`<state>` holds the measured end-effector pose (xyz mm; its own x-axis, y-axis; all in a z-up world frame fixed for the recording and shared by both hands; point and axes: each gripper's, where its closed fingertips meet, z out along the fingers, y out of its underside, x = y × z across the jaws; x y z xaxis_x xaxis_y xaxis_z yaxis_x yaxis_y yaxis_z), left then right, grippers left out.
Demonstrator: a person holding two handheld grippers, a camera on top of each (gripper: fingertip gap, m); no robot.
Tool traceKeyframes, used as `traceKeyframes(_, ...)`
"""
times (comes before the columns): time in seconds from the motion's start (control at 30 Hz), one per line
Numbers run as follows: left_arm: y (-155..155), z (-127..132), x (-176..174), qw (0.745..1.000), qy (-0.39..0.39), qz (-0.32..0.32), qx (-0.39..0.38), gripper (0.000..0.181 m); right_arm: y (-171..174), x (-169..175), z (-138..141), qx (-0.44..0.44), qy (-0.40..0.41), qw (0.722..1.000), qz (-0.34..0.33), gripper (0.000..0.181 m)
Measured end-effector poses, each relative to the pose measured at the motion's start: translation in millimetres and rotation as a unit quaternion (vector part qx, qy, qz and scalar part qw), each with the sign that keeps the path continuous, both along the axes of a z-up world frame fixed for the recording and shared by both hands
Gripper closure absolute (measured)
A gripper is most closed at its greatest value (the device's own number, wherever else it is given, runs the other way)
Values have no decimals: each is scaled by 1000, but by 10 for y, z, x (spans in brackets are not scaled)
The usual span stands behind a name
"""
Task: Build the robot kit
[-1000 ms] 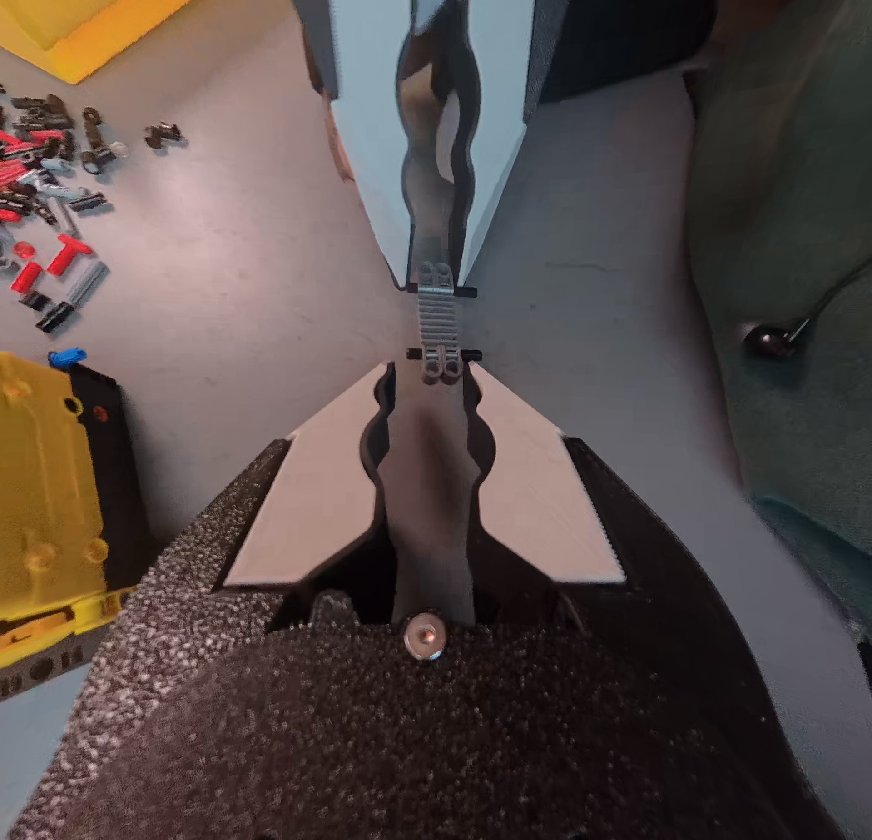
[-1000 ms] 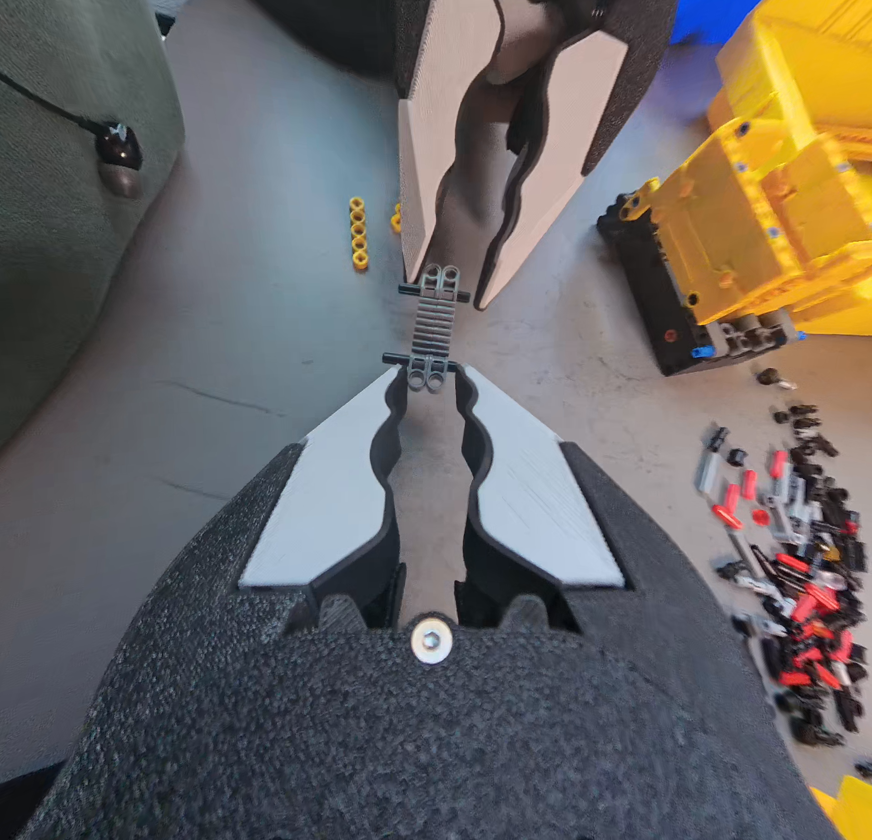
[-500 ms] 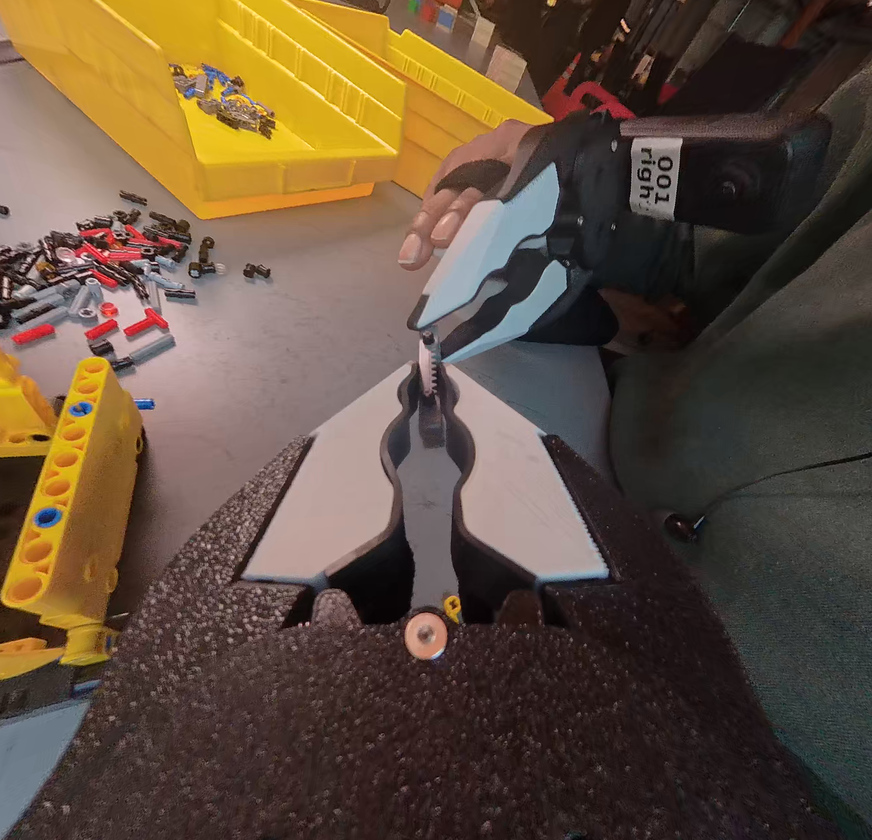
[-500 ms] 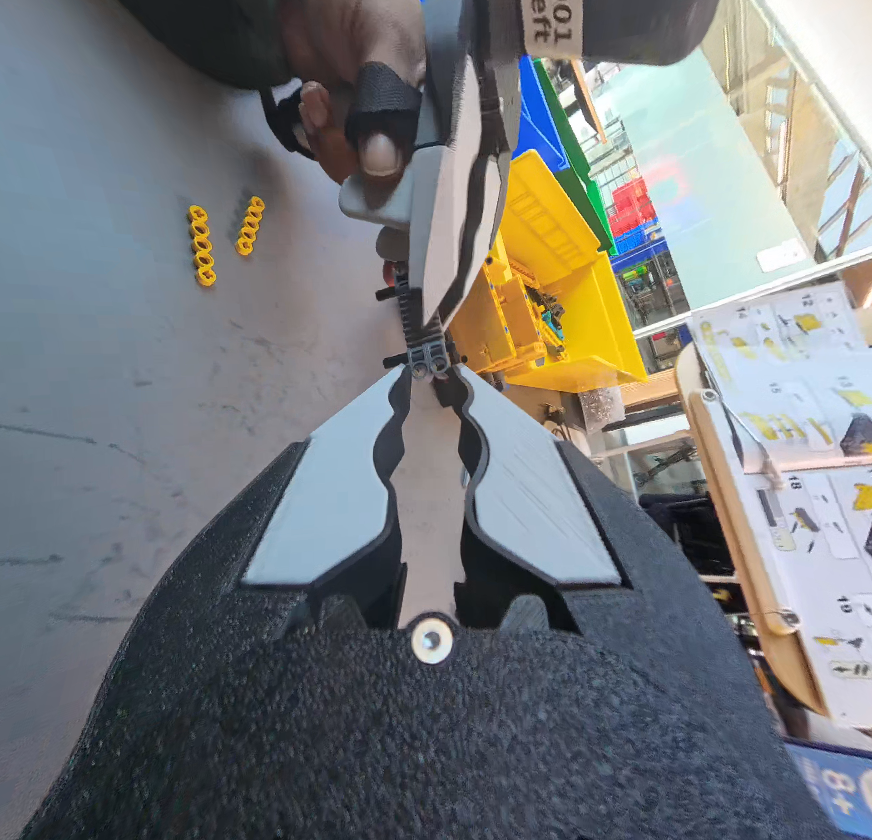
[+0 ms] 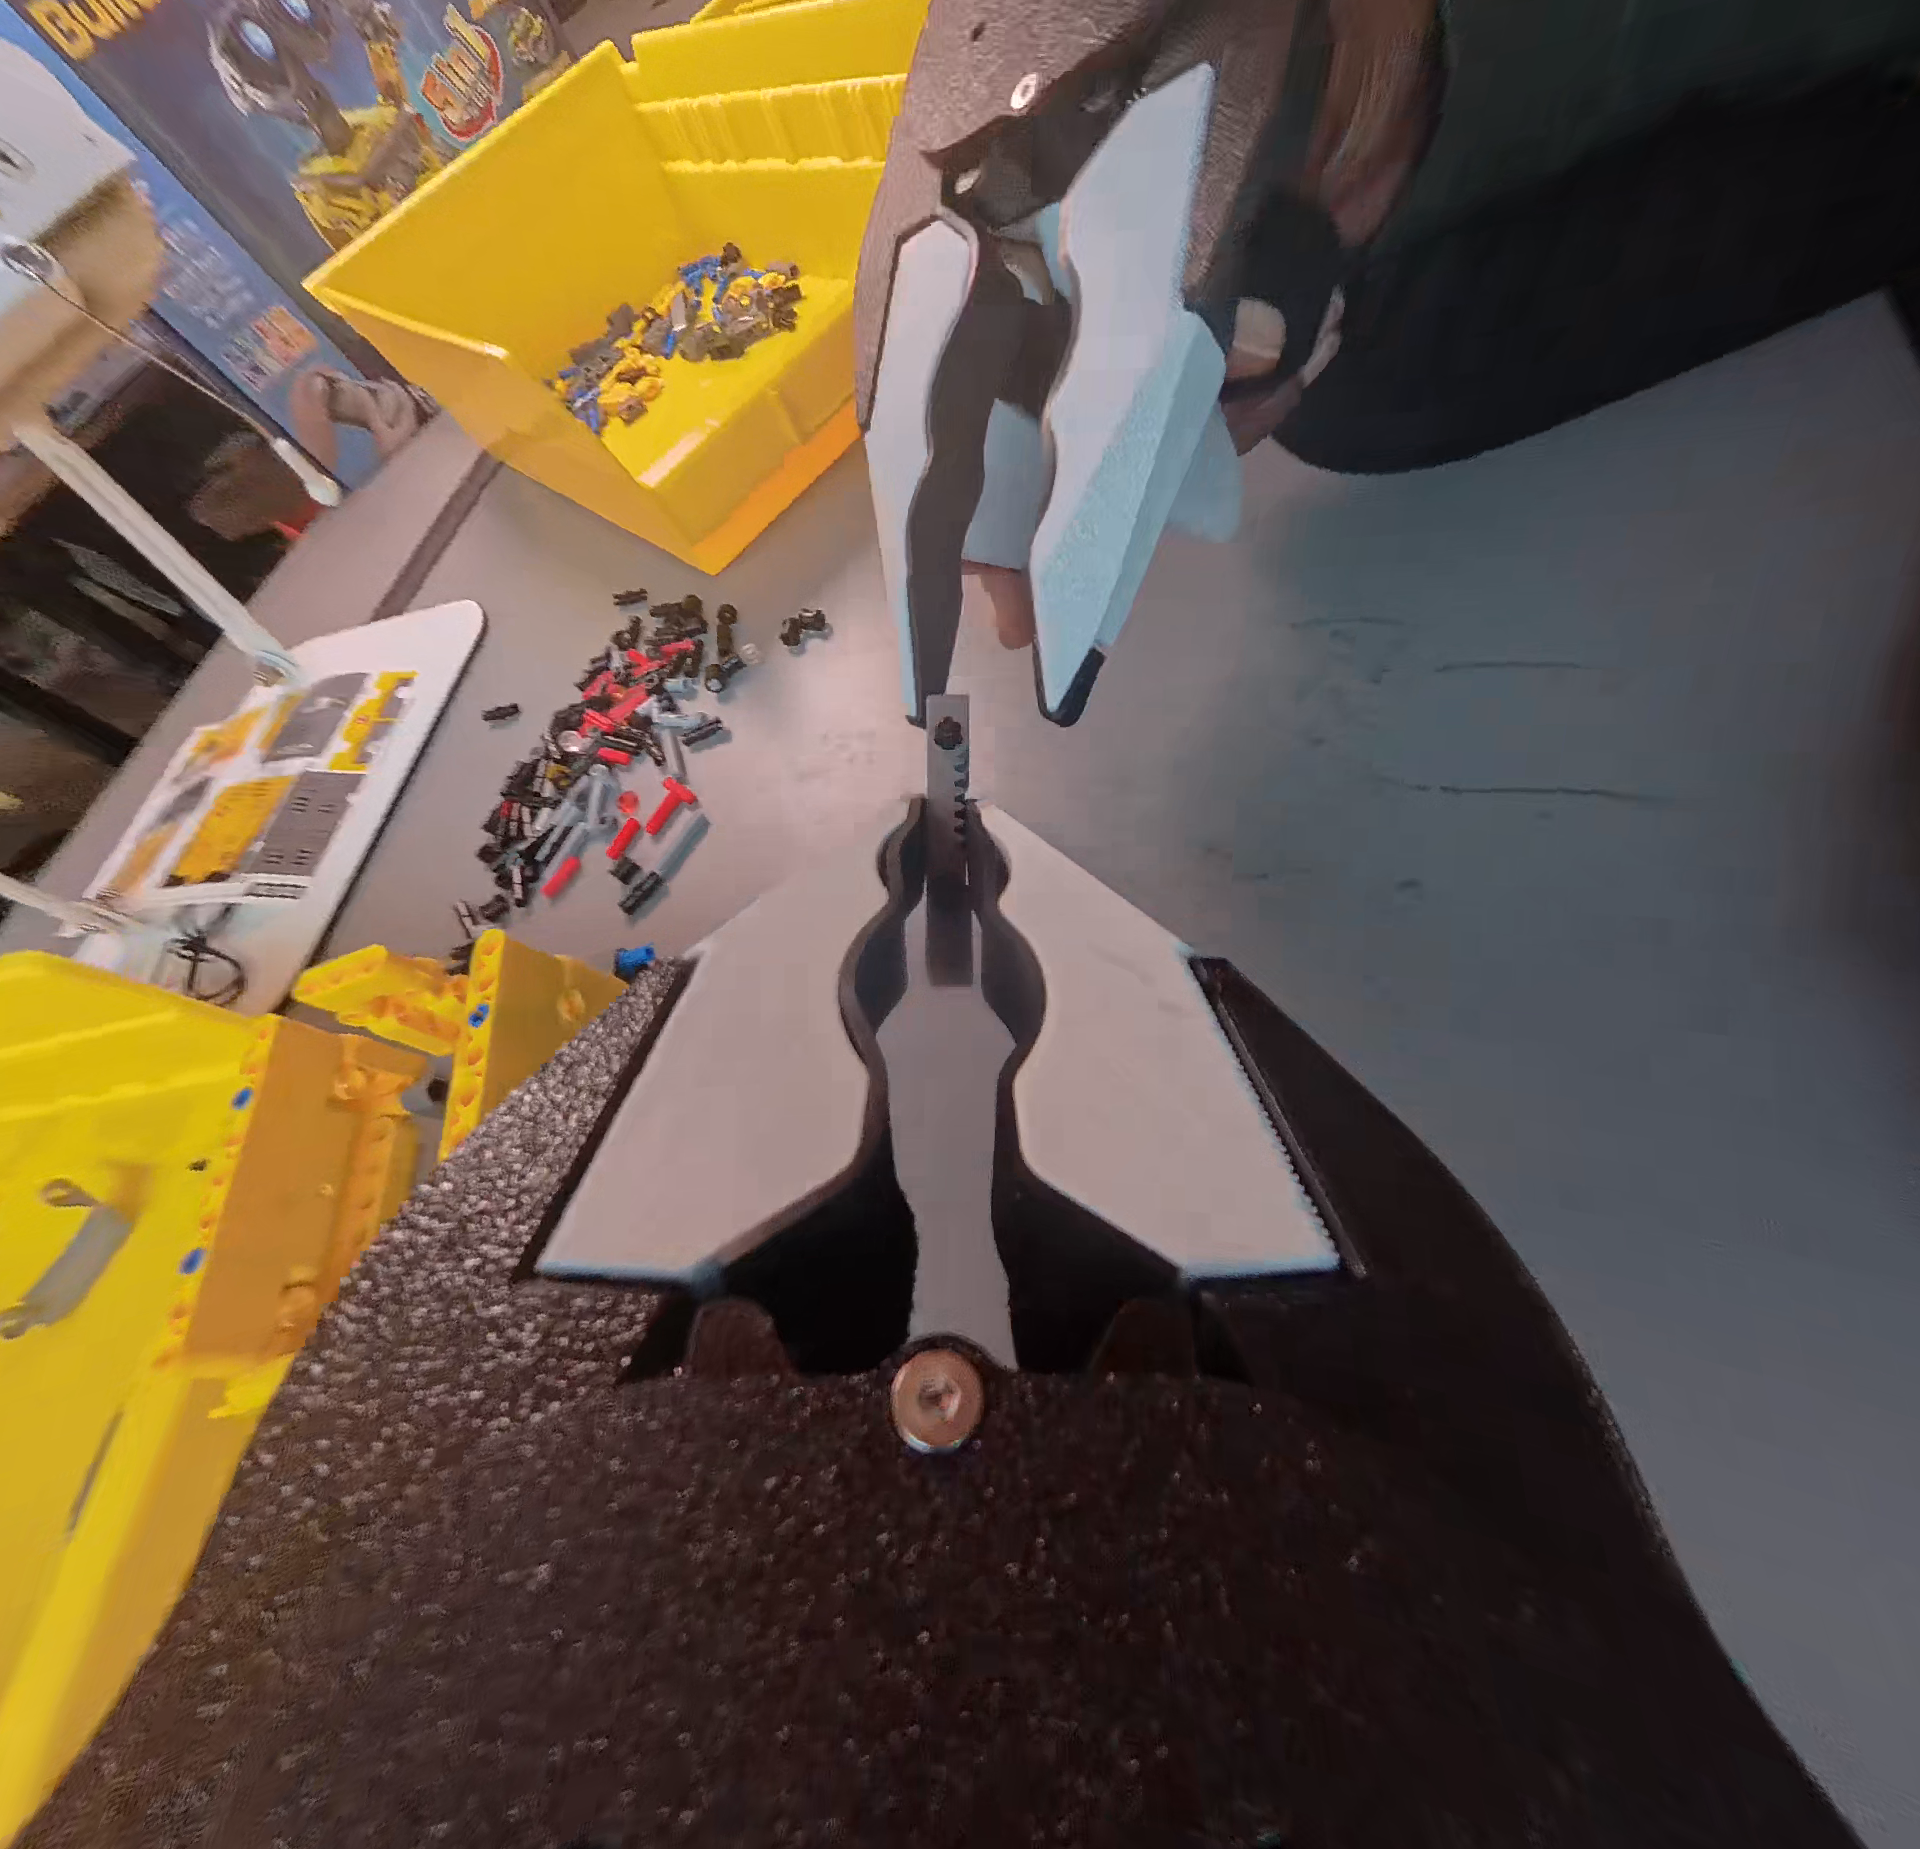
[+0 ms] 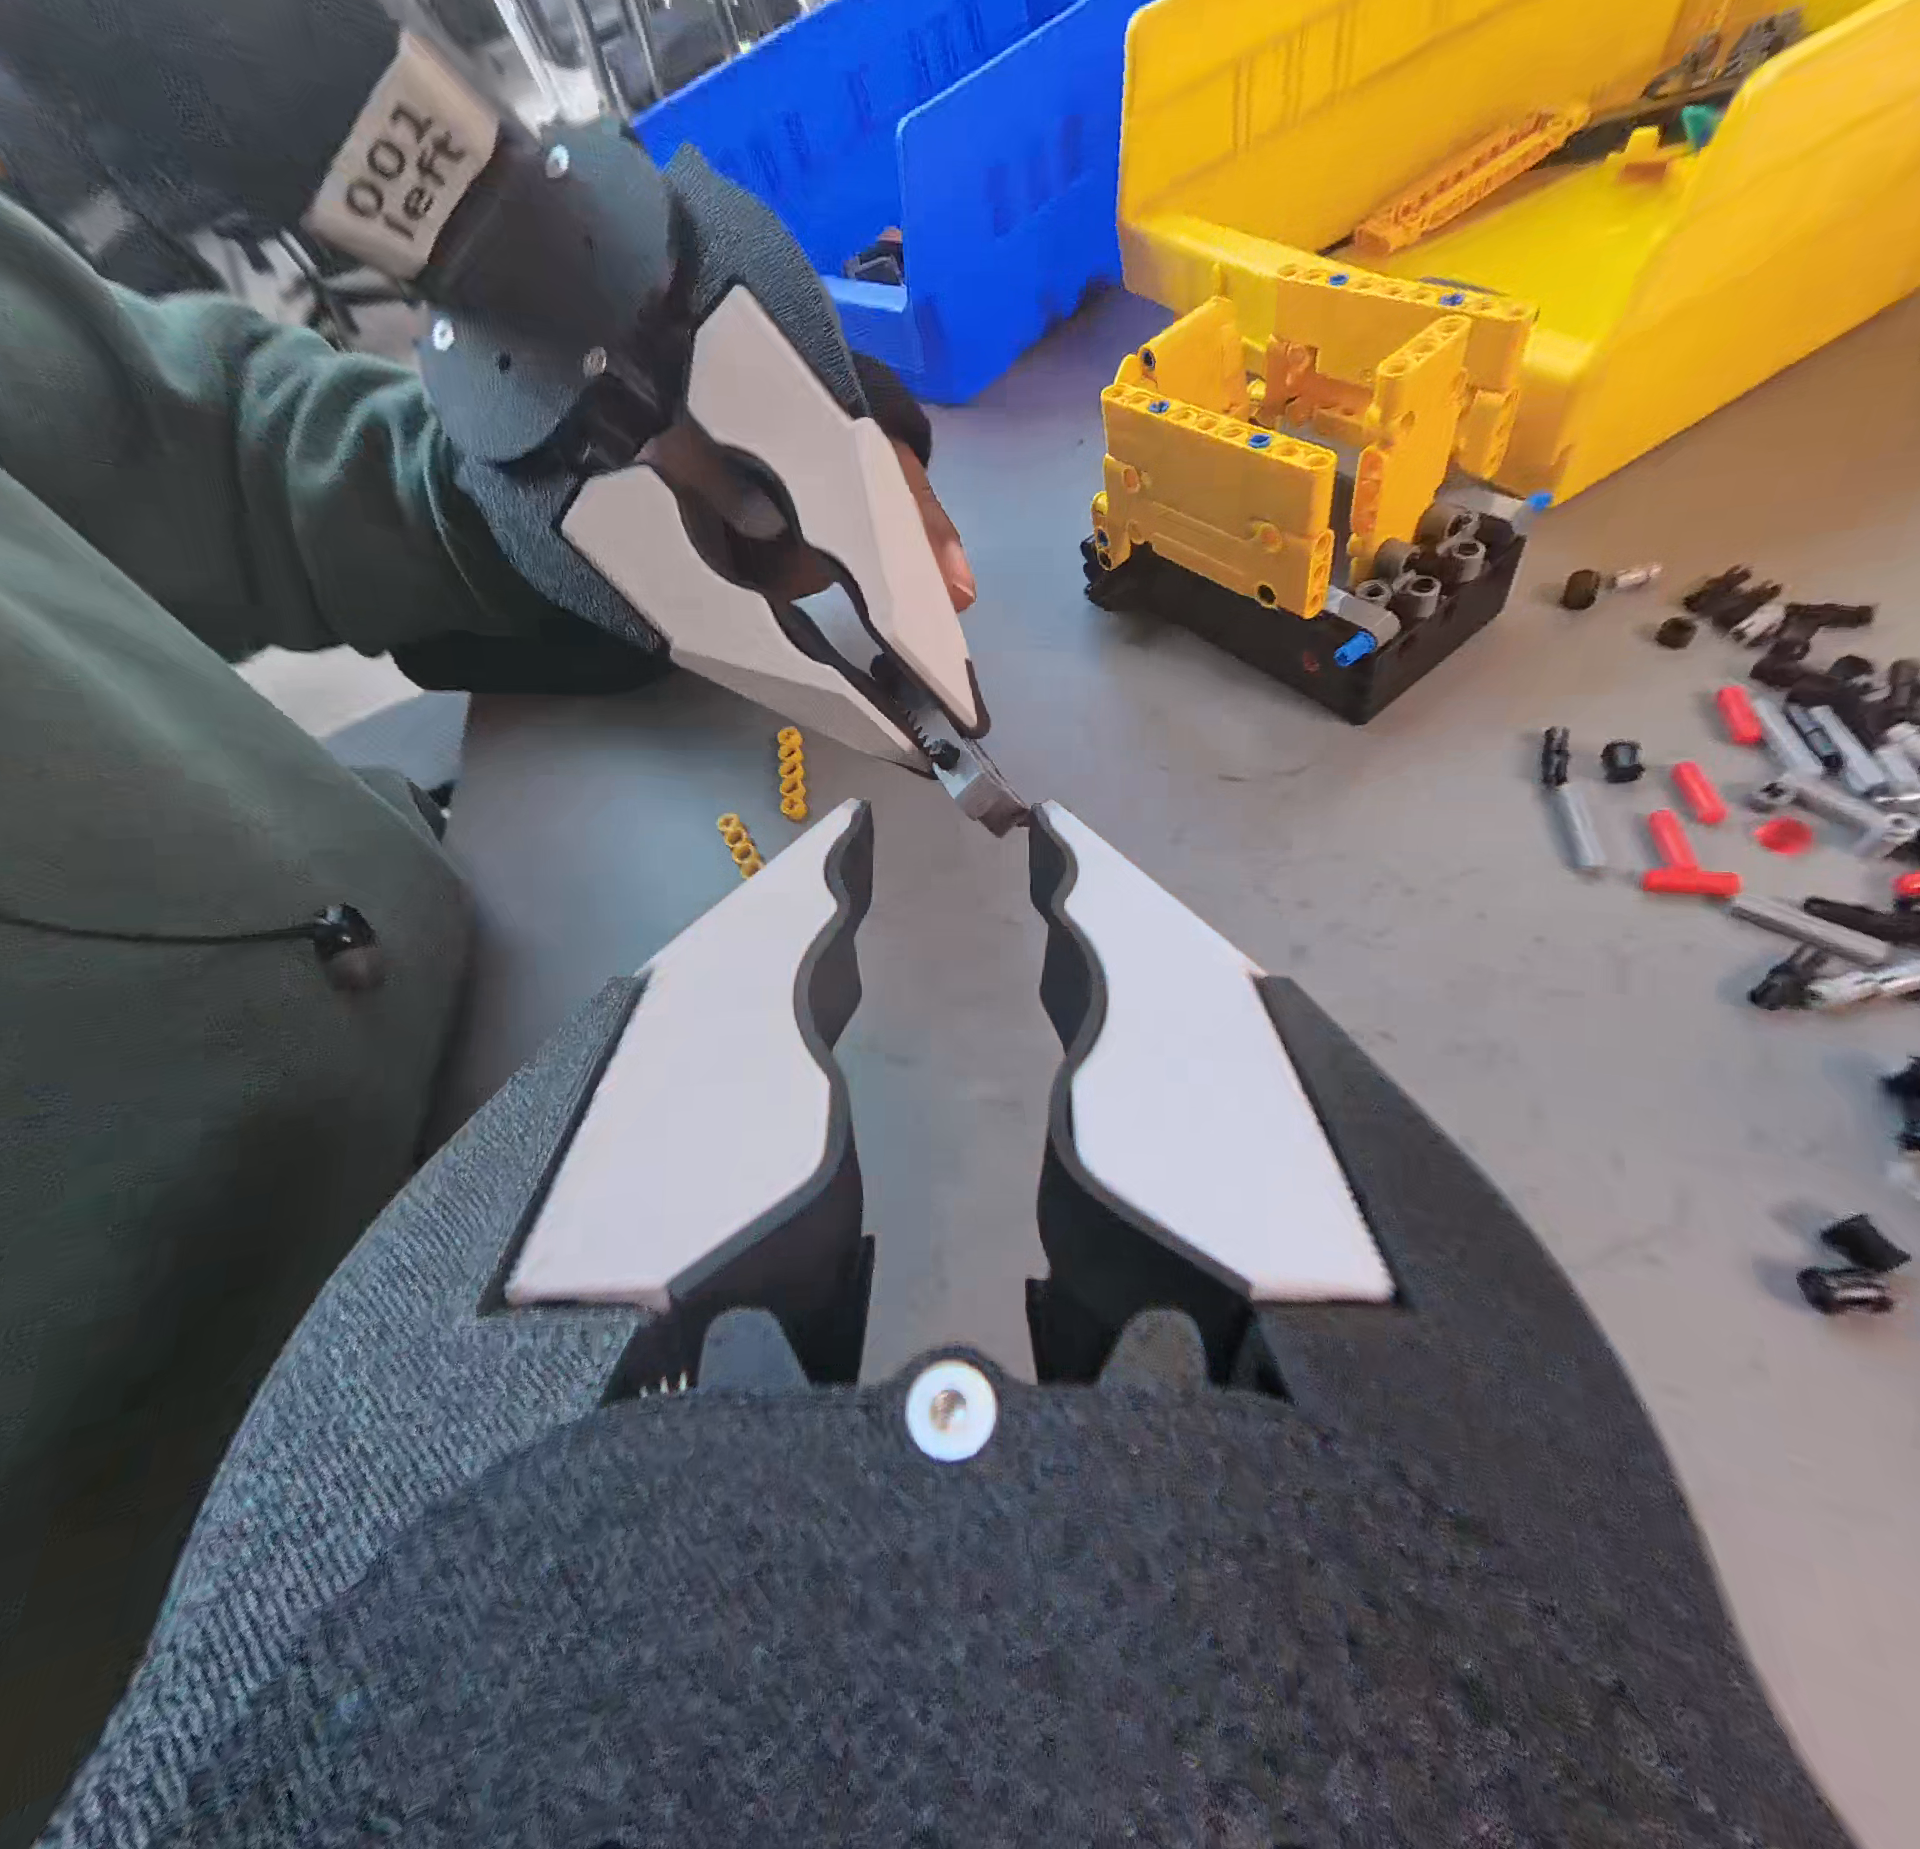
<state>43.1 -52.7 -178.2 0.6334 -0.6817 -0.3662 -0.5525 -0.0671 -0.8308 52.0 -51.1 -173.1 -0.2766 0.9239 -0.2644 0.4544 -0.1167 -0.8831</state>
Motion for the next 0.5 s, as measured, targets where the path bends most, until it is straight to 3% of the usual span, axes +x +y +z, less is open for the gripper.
traceKeyframes(0.1, 13, 8, -40, 995, 72, 11, 62, 176, -3, -50, 39, -64, -2, 998, -9, 150)
traceKeyframes(0.37, -17, 42, -12, 970, 179, -3, 167, 176, -33, -102, -3, -99, -6, 995, 12, 160)
traceKeyframes(0.43, -16, 49, -8, 973, 161, -4, 163, 175, -24, -106, 9, -68, 15, 998, 13, 160)
traceKeyframes(0.5, -24, 72, -2, 990, 80, -11, 116, 173, -13, -100, 46, -14, 48, 999, 19, 160)
